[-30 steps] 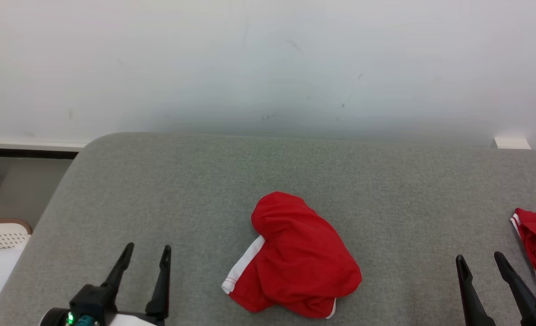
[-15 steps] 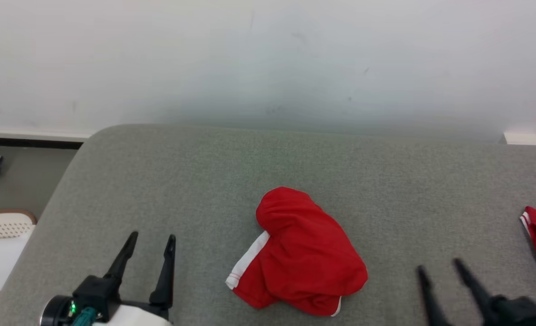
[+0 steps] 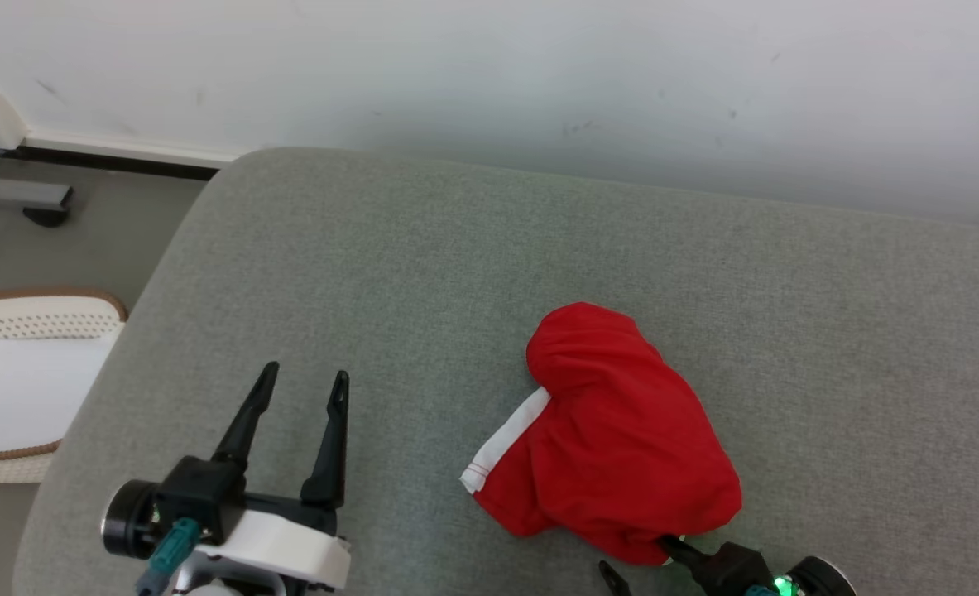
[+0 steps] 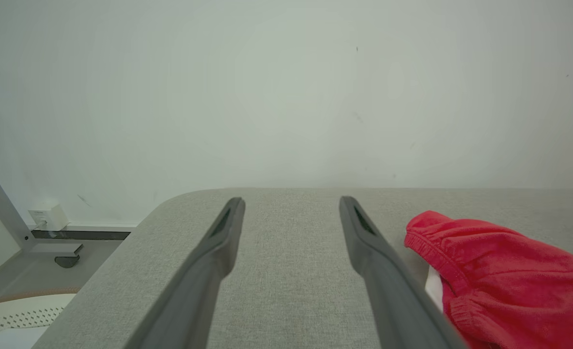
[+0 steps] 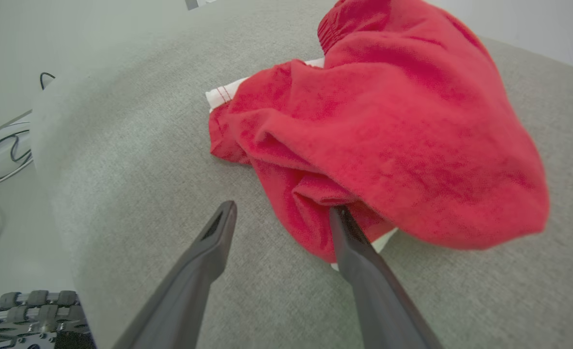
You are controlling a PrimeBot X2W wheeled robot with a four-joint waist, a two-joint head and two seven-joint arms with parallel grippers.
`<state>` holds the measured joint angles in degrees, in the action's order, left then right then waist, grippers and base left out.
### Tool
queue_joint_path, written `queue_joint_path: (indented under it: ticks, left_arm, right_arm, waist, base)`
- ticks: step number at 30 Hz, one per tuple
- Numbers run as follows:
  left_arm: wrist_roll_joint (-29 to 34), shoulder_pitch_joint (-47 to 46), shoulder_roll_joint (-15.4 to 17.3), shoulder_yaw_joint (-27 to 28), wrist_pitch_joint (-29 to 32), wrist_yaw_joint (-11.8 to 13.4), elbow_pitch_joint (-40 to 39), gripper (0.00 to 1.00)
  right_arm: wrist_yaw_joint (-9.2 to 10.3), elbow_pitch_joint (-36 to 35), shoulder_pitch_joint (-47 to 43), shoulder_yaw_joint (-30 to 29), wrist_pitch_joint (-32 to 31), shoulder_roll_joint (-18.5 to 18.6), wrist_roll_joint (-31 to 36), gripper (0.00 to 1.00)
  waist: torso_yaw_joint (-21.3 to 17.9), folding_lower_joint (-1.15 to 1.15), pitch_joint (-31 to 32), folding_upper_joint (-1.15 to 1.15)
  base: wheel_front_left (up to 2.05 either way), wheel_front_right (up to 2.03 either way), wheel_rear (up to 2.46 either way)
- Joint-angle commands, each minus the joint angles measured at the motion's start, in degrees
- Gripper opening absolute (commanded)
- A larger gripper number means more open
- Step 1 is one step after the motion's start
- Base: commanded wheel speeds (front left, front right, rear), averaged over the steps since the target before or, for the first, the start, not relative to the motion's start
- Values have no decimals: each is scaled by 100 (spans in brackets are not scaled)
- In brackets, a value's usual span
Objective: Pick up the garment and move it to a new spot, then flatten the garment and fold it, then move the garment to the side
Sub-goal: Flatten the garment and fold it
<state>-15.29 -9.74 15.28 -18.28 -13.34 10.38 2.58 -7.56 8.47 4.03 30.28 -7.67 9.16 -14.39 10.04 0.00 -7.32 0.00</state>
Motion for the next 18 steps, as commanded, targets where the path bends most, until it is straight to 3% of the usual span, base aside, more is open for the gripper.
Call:
queue_joint_path:
  ticks: [1,6,7,9,12,18]
  left_arm:
    - [17,-83,-24,11,-63,1,30,100]
    - [12,-196,-96,-4,-120,-21,118,100]
    - [18,-207,-104,-6,-130,-27,145,100]
    - [19,-232,-127,-8,-140,-33,192,100]
    - [31,-241,-137,21,-156,-22,242,100]
    - [50,-222,-112,99,-179,23,252,100]
  right_arm:
    - [16,265,241,87,64,42,50,100]
    - [18,1334,697,369,-125,78,109,100]
    - [18,1481,752,413,-105,61,52,95]
    - [18,1646,852,506,-65,19,-56,0]
    - [1,1544,945,715,89,-20,-202,0]
    - [11,662,1162,943,470,120,-479,0]
  waist:
    - [121,0,-135,0]
    - [224,0,-257,0]
    - [239,0,-268,0]
    - [252,0,-280,0]
    - [227,0,-282,0]
    - [59,0,-254,0]
  base:
    - [0,0,0]
    - [0,0,0]
    - [0,0,0]
    - [0,0,0]
    - [0,0,0]
    - [0,0,0]
